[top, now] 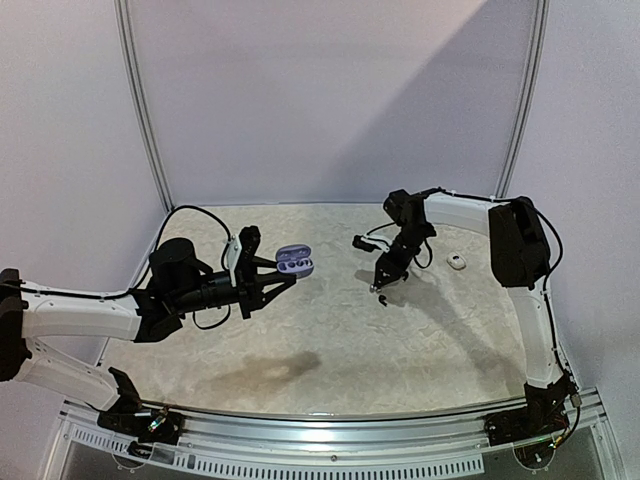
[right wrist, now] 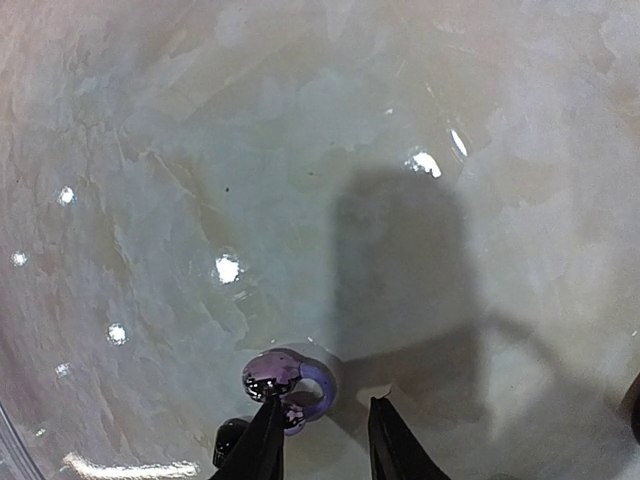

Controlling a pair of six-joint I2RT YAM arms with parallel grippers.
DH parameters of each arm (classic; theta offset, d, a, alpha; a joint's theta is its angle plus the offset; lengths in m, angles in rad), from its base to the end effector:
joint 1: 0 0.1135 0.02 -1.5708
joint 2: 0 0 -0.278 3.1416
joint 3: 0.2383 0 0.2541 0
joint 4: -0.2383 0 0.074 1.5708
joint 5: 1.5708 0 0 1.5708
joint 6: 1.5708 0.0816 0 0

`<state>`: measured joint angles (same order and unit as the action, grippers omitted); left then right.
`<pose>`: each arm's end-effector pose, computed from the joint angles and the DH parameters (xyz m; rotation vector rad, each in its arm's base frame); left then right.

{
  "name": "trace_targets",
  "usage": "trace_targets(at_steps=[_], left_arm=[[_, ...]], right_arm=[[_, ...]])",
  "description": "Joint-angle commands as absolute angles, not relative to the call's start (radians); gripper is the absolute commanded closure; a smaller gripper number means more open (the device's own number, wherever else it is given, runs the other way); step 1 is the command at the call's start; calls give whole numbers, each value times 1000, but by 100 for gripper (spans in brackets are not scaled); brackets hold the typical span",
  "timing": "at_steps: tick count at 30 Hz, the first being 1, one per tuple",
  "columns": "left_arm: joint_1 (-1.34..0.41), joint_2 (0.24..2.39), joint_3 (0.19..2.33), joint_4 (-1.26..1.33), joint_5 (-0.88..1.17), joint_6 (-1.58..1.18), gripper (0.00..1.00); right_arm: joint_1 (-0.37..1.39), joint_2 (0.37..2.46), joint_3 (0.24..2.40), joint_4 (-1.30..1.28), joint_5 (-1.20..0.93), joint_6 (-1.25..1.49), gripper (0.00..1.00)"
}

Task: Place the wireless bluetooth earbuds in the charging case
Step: Adjust the left earbud at the center of the board.

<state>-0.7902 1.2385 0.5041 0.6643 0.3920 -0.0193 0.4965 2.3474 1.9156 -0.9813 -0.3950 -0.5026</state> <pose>0.1902 -0.2364 0.2449 0.9264 1.4501 -0.9300 0.4138 0.2599 0.1155 -1.4430 2.5476 0.5851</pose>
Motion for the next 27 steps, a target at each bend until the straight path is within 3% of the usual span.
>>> trace_targets(at_steps=[1,27], left_arm=[[-810,1244,518,646,400,-6,100],[-810,1243,523,639,388,-2,100]], right_arm=[[498,2375,1938,-977,-396,-508,69],[509,2395,1936,-1003,-396,-516,69]])
